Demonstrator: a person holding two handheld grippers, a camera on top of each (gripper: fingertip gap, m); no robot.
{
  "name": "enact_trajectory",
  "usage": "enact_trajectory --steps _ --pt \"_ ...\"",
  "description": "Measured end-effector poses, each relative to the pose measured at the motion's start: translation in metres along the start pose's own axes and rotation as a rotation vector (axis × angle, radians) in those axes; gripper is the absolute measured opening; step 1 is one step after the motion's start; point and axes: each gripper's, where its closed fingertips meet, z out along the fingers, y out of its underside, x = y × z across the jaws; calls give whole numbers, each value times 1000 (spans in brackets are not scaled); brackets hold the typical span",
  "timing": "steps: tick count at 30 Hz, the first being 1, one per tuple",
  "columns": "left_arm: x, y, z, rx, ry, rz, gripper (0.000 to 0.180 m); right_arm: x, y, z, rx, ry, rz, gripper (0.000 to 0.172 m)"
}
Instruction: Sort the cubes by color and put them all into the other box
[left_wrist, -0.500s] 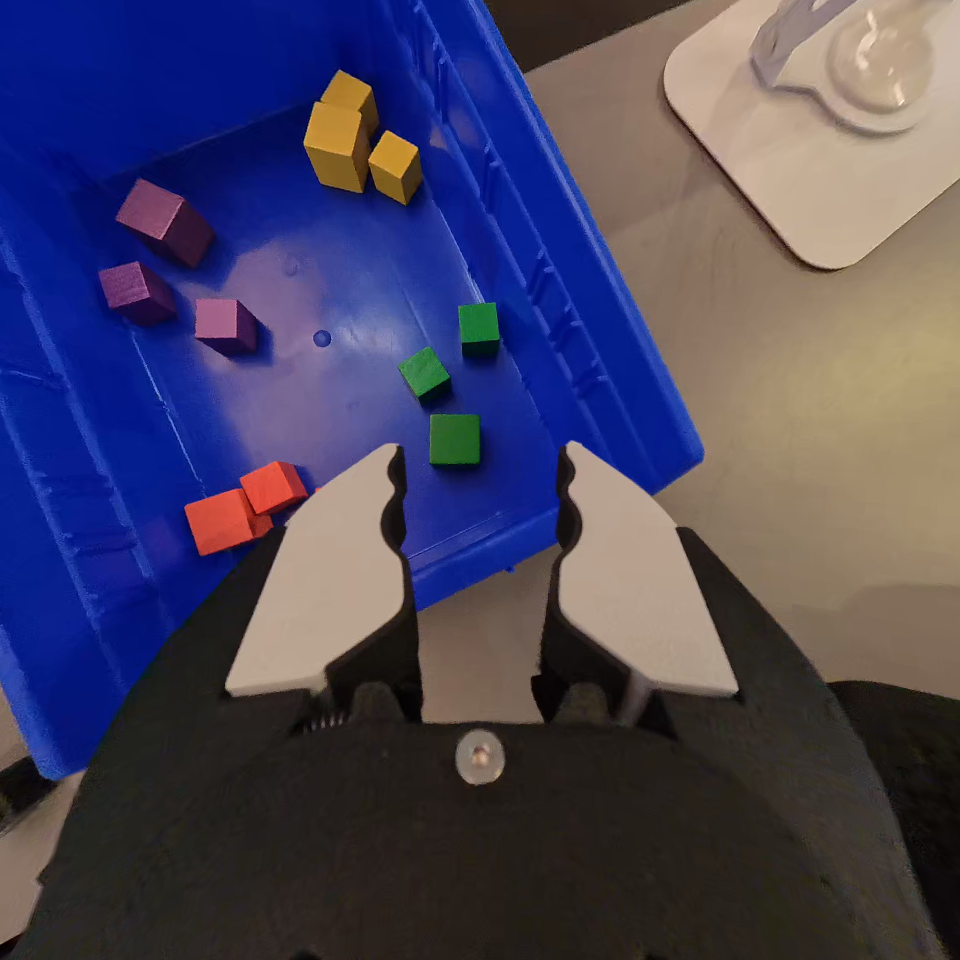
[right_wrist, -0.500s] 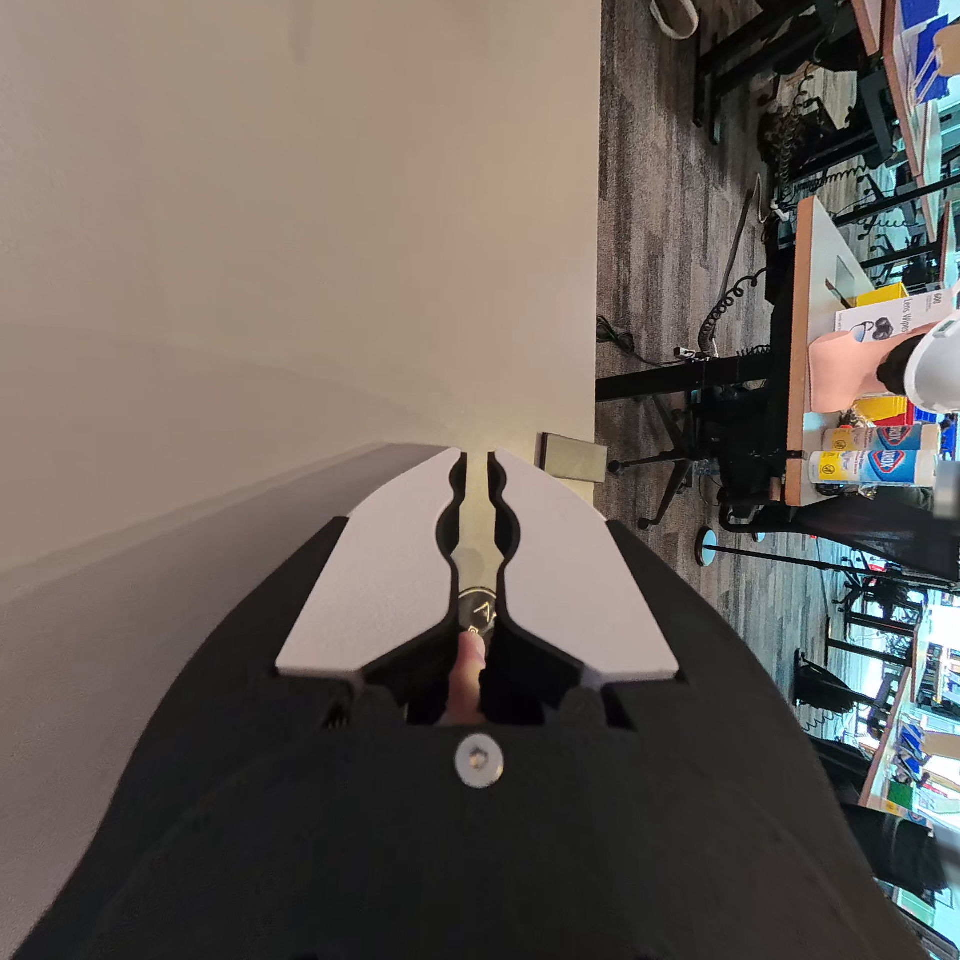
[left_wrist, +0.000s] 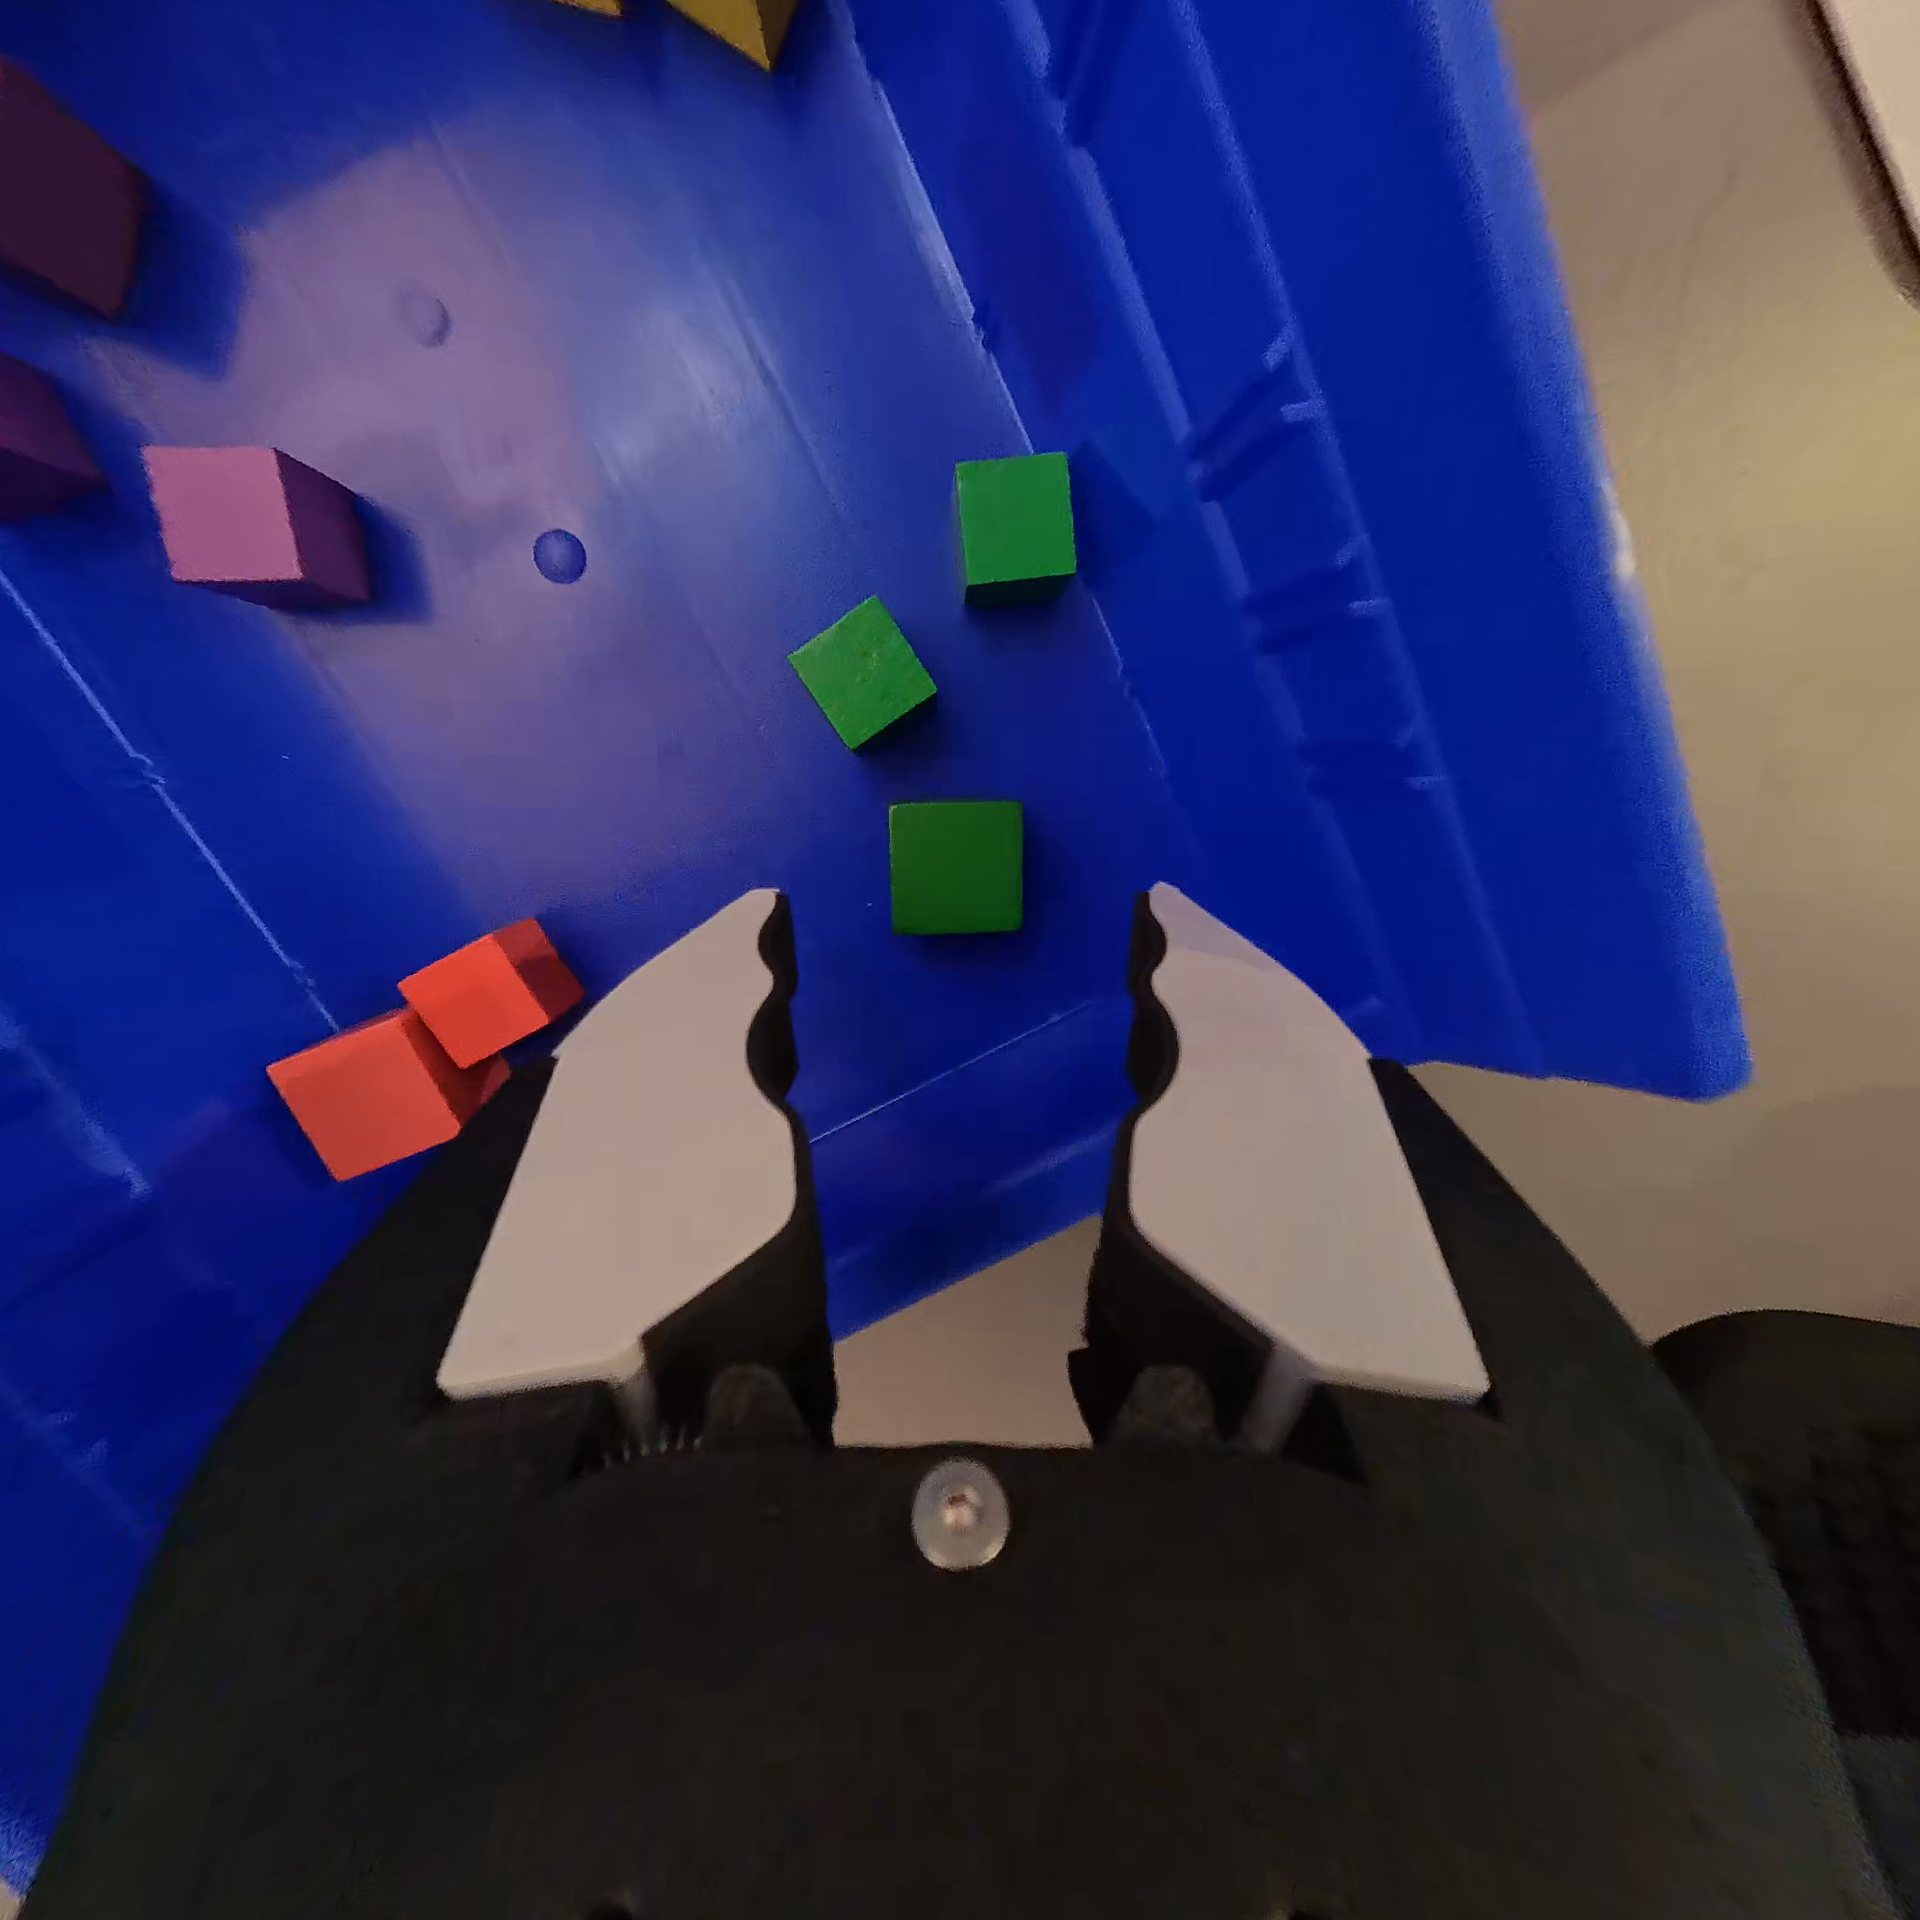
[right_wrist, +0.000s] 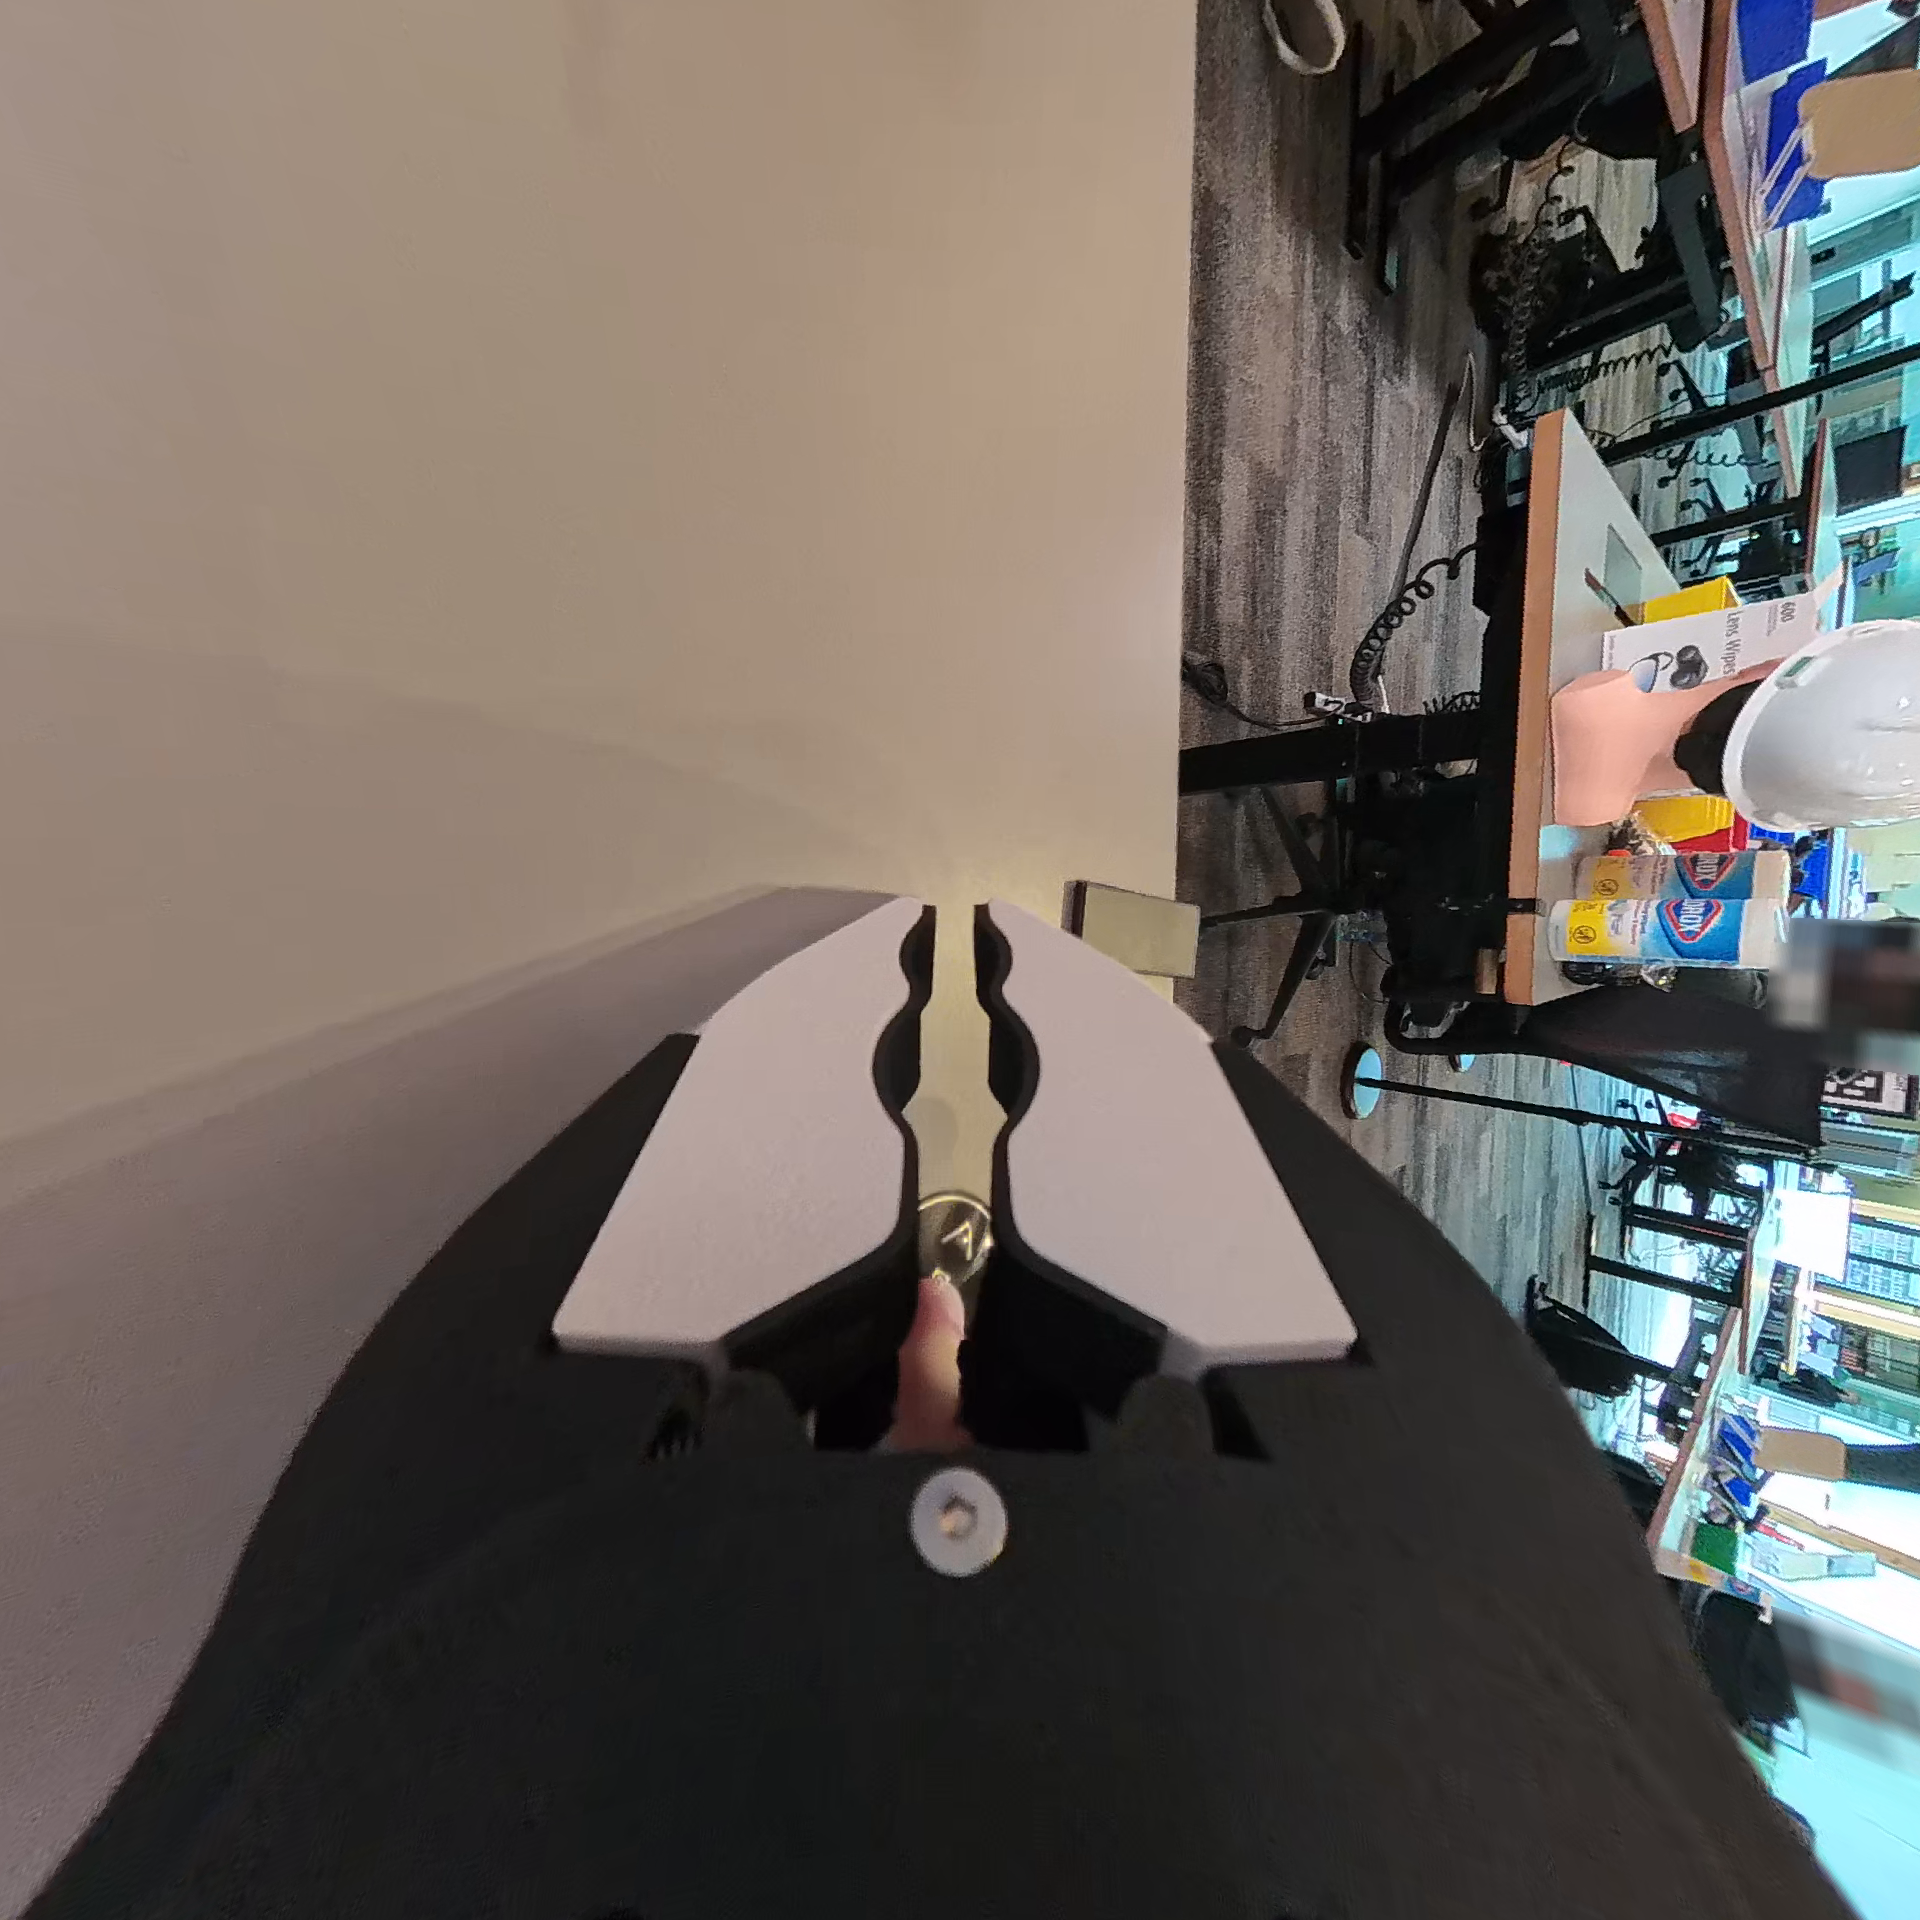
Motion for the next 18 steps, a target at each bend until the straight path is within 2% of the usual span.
enact_trajectory --steps 8,14,18 --pt "3 6 10 -158 62 -47 56 8 -4 -7 16 10 -6 11" --pt "12 -1 8 -141 95 -62 30 12 -8 -14 39 11 -12 13" --pt "10 -5 1 -99 72 -58 28 14 -11 -21 39 15 14 19"
